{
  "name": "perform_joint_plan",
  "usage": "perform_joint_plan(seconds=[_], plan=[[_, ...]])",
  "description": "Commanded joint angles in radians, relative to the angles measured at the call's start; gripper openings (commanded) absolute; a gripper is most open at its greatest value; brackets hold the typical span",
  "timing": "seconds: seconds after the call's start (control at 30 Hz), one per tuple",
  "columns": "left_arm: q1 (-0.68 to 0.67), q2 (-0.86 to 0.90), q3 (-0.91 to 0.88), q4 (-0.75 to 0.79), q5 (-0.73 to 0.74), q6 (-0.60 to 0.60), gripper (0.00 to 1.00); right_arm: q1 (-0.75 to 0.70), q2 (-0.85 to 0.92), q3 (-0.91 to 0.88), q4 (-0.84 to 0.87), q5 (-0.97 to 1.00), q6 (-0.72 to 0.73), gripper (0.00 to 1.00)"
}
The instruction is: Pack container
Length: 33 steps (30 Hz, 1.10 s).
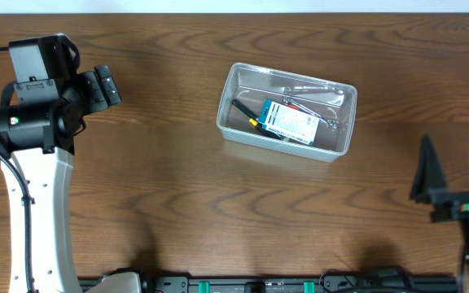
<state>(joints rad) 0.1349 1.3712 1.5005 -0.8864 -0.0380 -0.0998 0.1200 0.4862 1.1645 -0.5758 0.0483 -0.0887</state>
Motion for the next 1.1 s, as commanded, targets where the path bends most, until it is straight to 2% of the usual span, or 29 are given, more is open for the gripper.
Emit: perform_joint_plan(seconds=[0.0,0.13,0.3,0.53,0.8,1.07], plan=[[0.001,0.001,0.015,0.0,-0.016,0.014,0.98,-0.046,-0.121,-0.218,0.129,-0.042,0.007,0.99],[0.002,0.001,0.015,0.0,-0.016,0.013,0.98,-0.08,-0.223,-0.439,0.28,-0.042,0.068,0.99],[0.002,0.001,0.015,0.0,-0.016,0.013,0.98,-0.116,-0.267,-0.645,0.35,-0.062,0.212,0.99],[0.002,0.001,0.015,0.0,-0.016,0.014,0.98,-0.128,-0.359,-0.9,0.53,-0.136,0.223,0.99],[0.001,0.001,0.015,0.0,-0.016,0.013,0.98,-0.128,-0.482,-1.049,0.566,-0.135,0.222,0.99],[0.002,0.001,0.015,0.0,-0.016,0.013,0.98,-0.128,-0.481,-1.11,0.567,-0.155,0.221,0.99]])
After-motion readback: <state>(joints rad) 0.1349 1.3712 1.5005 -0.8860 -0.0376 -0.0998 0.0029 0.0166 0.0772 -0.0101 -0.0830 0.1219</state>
